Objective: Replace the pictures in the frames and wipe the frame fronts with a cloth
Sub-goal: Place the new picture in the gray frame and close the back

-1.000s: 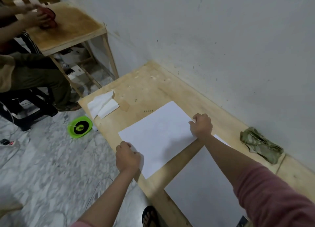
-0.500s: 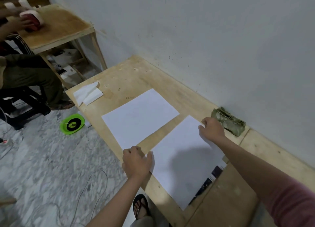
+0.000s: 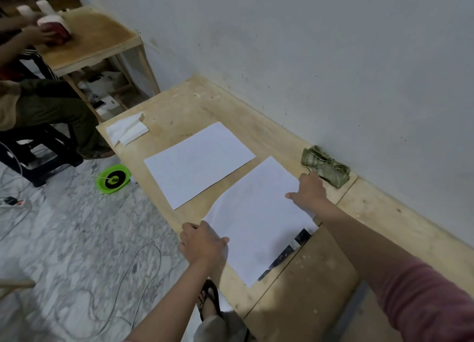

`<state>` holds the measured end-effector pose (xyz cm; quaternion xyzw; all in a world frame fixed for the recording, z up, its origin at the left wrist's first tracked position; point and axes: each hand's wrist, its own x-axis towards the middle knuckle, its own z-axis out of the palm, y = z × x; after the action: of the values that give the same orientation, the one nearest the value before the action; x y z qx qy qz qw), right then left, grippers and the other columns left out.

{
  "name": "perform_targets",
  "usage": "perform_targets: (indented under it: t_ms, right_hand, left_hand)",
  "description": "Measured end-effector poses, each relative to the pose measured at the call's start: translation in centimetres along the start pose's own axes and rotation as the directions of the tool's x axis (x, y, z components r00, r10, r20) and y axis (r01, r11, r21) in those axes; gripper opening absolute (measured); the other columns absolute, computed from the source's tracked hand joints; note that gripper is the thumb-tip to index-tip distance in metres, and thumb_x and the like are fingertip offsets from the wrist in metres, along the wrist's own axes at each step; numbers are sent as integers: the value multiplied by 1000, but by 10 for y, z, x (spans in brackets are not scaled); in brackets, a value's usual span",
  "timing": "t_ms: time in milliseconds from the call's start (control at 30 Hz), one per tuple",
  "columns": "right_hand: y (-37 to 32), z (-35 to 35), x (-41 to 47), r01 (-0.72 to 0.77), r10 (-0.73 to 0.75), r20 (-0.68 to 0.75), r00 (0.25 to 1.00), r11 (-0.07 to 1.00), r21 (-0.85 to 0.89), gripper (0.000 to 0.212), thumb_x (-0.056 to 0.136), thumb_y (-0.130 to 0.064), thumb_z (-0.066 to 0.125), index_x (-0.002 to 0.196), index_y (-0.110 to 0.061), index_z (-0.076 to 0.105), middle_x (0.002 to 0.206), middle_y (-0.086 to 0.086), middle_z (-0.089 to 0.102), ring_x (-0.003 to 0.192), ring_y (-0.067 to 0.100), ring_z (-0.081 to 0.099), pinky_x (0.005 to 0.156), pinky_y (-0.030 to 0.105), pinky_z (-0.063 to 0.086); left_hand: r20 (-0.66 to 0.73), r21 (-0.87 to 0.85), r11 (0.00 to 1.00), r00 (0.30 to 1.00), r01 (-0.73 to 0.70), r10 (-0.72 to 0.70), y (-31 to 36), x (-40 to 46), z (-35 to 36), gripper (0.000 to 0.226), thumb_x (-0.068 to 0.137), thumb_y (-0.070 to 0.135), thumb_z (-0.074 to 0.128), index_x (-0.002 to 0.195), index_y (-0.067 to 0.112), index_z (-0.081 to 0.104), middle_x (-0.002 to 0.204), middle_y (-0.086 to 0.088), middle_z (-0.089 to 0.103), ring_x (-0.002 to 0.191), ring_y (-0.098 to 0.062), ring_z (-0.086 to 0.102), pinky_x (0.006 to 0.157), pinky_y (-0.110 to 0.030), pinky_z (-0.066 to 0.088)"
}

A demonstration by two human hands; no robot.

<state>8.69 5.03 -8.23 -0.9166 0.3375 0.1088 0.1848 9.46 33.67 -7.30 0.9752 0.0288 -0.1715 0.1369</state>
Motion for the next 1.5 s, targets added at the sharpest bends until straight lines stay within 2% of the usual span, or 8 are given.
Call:
perform_targets:
  t_ms: [233, 433, 533, 667, 833, 1100, 1233, 1500]
  right_hand:
    - [2, 5, 4, -23, 23, -12, 1000, 999, 38, 59, 78, -42, 72, 120, -9, 48, 143, 14, 29, 129, 32, 32, 93, 41, 42]
    - [3, 6, 8, -60, 58, 25, 998, 994, 90, 65, 74, -43, 75, 124, -13, 44, 144, 12, 28, 129, 33, 31, 94, 44, 44]
    - [4, 5, 8, -68, 63, 47, 997, 992, 108, 59, 75, -41, 74, 122, -22, 44, 137, 9, 32, 126, 30, 32, 93, 40, 41]
    - [1, 4, 10, -117, 109, 78, 991, 987, 113, 59, 75, -38, 73, 123, -20, 45, 139, 9, 29, 127, 30, 29, 96, 37, 34]
    - [0, 2, 10, -165, 152, 88, 984, 973, 159, 78, 70, -40, 78, 130, -12, 39, 137, 9, 39, 124, 31, 40, 97, 40, 41]
    - [-5, -1, 7, -108, 111, 74, 991, 993, -49, 52, 73, -46, 69, 116, -21, 51, 130, 7, 43, 120, 29, 38, 83, 36, 34]
    - [-11, 2, 5, -75, 78, 41, 996, 993, -88, 42, 76, -32, 65, 112, -21, 47, 123, 7, 42, 115, 28, 39, 84, 36, 32]
    - [-6, -9, -7, -11, 30, -53, 998, 947, 320, 39, 74, -23, 71, 103, -18, 45, 89, 0, 59, 86, 23, 56, 79, 35, 43]
  left_hand:
    - [11, -84, 996, 1000, -12, 13, 10, -3, 4, 41, 79, 35, 71, 113, 15, 56, 116, -4, 50, 110, -26, 50, 93, -40, 38]
    - [-16, -409, 912, 1000, 3, -10, 8, -14, 5, 34, 78, 19, 71, 100, 13, 45, 85, 3, 52, 80, -21, 55, 68, -33, 47]
    - [-7, -611, 791, 999, 38, -53, 6, -15, 6, 44, 76, 20, 76, 106, 15, 45, 90, 2, 54, 81, -19, 54, 64, -27, 42]
    - [122, -790, 586, 983, 180, -137, 7, -15, 2, 27, 78, 14, 75, 72, 8, 49, 68, -4, 50, 65, -23, 50, 56, -26, 41]
    - [480, -850, 147, 859, 506, -178, 2, -12, -2, 19, 72, 0, 78, 84, -7, 64, 93, -16, 70, 90, -34, 67, 89, -46, 53]
    - [423, -838, 318, 896, 444, -138, 2, -18, -7, 21, 81, -2, 64, 70, 5, 47, 76, -12, 60, 73, -26, 57, 72, -36, 46]
    - [394, -842, 356, 913, 405, -105, 0, -21, -7, 8, 83, -1, 61, 78, 5, 60, 88, -15, 69, 82, -32, 64, 84, -44, 54]
    - [308, -859, 397, 946, 323, -105, 0, -26, -12, 13, 88, 1, 57, 80, 8, 65, 88, -7, 70, 85, -29, 65, 84, -42, 56]
